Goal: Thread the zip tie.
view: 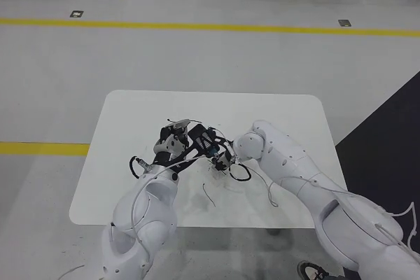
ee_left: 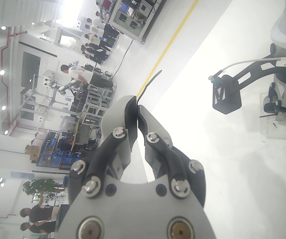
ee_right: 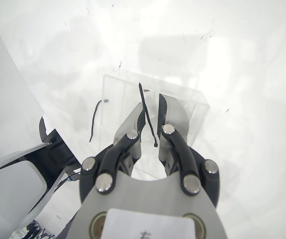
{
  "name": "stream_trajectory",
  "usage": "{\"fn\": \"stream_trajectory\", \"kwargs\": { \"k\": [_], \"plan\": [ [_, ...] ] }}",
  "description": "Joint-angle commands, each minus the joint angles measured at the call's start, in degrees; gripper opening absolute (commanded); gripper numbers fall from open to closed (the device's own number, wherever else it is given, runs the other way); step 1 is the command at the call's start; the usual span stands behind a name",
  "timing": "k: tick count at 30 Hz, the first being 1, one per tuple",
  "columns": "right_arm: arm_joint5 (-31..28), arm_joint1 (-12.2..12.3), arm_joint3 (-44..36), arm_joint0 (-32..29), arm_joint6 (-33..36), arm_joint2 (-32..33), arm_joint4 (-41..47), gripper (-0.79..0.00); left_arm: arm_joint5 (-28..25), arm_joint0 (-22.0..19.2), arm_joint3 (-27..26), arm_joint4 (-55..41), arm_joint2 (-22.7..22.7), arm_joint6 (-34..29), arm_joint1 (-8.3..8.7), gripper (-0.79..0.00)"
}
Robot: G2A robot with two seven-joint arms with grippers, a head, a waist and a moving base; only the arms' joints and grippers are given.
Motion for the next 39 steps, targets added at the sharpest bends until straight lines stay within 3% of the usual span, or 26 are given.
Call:
{"fn": "stream_trajectory", "kwargs": {
  "k": [1,4,5,16,30,36,39],
  "plan": [
    [-0.2,-0.1,0.3,0.0,-0.1,0.2,0.0,-0.680,0.0,0.0,0.0,0.0,0.0,0.0,0.00,-0.785],
    [-0.6,-0.3,0.7,0.0,-0.3,0.4,-0.2,-0.708,0.0,0.0,0.0,0.0,0.0,0.0,0.00,-0.785],
    [-0.7,-0.3,0.8,0.1,-0.3,0.4,-0.3,-0.782,0.0,0.0,0.0,0.0,0.0,0.0,0.00,-0.785],
    [-2.9,0.5,-0.4,0.8,-0.9,3.1,-0.6,-0.785,0.0,0.0,0.0,0.0,0.0,0.0,0.00,-0.785],
    [-7.0,6.6,-8.8,-3.5,2.5,13.8,7.7,-0.785,0.0,0.0,0.0,0.0,0.0,0.0,0.00,-0.785],
    [-12.2,10.1,-9.4,-6.7,7.7,22.6,21.6,-0.785,0.0,0.0,0.0,0.0,0.0,0.0,0.00,-0.785],
    [-10.5,11.6,-12.4,-8.6,9.9,24.6,26.8,-0.785,0.0,0.0,0.0,0.0,0.0,0.0,0.00,-0.785]
  ]
}}
